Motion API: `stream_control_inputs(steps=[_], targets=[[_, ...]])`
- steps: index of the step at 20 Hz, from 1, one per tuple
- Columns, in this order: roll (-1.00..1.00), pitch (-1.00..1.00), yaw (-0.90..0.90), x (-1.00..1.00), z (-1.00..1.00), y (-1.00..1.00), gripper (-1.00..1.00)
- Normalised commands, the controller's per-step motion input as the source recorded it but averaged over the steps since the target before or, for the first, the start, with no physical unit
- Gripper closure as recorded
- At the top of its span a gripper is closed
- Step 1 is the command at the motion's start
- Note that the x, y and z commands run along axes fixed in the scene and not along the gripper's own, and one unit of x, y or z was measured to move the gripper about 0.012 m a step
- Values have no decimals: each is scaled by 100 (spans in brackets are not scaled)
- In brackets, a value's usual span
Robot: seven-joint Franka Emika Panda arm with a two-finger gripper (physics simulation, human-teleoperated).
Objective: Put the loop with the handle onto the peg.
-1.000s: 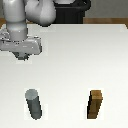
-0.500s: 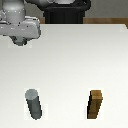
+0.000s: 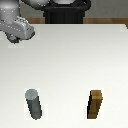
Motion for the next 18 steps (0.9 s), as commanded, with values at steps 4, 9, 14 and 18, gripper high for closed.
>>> stream_control_inputs(steps=[4,9,14,18], targets=[[0,0,-100,0,0,0,100],[0,0,-100,0,0,0,100],[0,0,-100,0,0,0,100],[0,0,-86,25,0,0,100]])
